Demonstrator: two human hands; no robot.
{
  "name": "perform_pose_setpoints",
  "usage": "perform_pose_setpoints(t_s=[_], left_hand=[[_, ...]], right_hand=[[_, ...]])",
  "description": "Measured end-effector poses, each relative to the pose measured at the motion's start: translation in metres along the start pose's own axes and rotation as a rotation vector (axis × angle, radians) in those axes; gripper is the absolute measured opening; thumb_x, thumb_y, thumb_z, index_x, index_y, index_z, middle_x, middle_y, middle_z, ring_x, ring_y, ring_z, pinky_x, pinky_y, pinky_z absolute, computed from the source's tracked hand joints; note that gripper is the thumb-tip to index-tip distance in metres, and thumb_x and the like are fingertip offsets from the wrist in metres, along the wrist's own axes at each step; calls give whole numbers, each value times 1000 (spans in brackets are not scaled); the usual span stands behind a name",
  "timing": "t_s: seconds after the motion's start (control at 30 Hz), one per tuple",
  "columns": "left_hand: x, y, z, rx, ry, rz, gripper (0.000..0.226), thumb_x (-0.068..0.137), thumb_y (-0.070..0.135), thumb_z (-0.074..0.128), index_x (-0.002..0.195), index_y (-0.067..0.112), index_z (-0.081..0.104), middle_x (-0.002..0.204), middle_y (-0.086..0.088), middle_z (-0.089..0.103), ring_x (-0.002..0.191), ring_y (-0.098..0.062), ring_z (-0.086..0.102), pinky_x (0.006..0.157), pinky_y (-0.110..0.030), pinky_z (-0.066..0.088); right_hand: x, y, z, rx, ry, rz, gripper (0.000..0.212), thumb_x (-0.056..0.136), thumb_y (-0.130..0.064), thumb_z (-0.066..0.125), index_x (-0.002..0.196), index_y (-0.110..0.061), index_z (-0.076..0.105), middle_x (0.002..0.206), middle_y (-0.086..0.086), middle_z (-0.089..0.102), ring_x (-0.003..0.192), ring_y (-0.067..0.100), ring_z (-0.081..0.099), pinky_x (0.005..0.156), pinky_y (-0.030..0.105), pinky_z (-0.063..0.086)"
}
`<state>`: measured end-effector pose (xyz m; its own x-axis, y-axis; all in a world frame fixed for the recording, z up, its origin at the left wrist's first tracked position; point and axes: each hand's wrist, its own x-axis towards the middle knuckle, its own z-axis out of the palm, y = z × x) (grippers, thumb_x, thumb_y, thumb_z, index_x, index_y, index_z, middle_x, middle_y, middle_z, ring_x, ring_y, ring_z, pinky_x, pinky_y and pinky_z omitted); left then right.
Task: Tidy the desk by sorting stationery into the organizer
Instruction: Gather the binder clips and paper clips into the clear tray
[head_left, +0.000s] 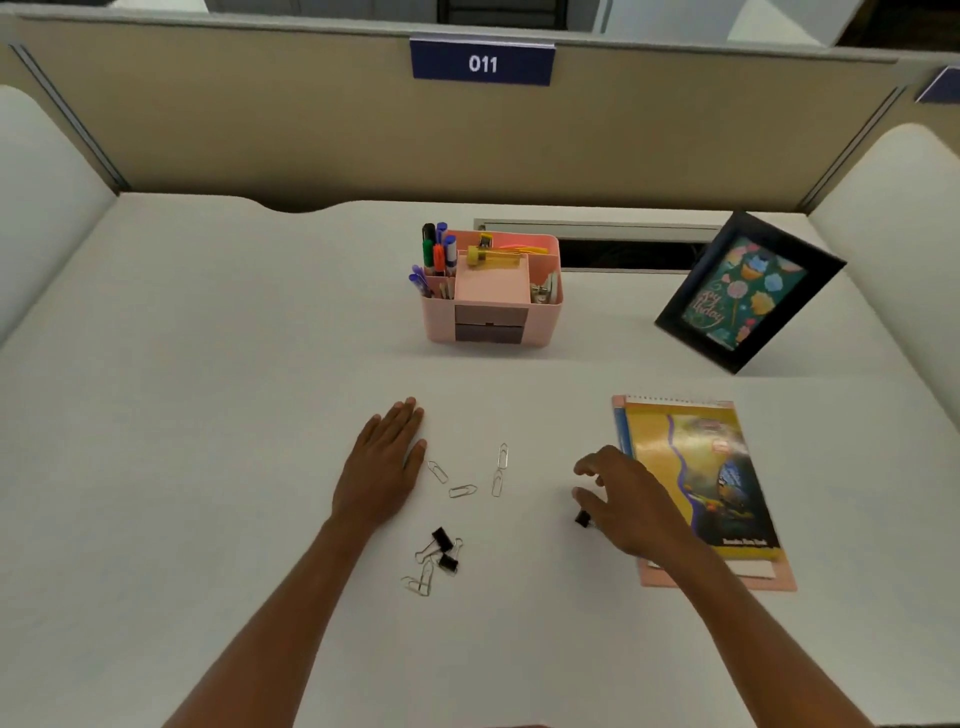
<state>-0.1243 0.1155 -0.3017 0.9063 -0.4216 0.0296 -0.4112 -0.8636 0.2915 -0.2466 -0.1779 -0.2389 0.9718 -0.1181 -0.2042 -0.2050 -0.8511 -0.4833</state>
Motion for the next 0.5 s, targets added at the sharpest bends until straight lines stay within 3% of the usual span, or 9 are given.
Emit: perform_pose_setpoints(t_s=[0.13, 0.3, 0.37, 0.5], left_hand=[[-1, 2, 0, -2, 7, -4, 62, 94, 44, 10, 148, 18, 25, 156, 6, 17, 143, -3, 10, 116, -24, 1], [-3, 2, 1, 5, 24, -1, 60, 96, 42, 13, 147, 17, 28, 155, 4, 21, 143, -6, 14, 116, -27, 4], [-2, 2, 1, 11, 30, 0, 58, 96, 41, 15, 147, 16, 31, 155, 3, 23, 143, -7, 17, 116, -27, 6], [-1, 1, 3, 5, 35, -5, 57, 96, 41, 18, 145, 17, 33, 154, 4, 26, 142, -8, 21, 116, -26, 6]], right_hand=[[2, -8, 16, 120, 93, -24, 27, 91, -22, 61, 117, -17, 59, 114, -3, 59, 103, 15, 57, 78, 21, 38], [66, -47, 15, 160, 159, -60, 36, 94, -20, 57, 129, -10, 55, 117, 6, 58, 106, 20, 57, 85, 25, 42], [98, -63, 9, 327, 149, 39, 35, 93, -20, 58, 126, -9, 57, 109, 6, 61, 97, 20, 61, 81, 28, 48], [149, -82, 9, 803, 108, 314, 29, 92, -15, 59, 119, -6, 60, 96, 13, 69, 71, 18, 67, 60, 25, 52]])
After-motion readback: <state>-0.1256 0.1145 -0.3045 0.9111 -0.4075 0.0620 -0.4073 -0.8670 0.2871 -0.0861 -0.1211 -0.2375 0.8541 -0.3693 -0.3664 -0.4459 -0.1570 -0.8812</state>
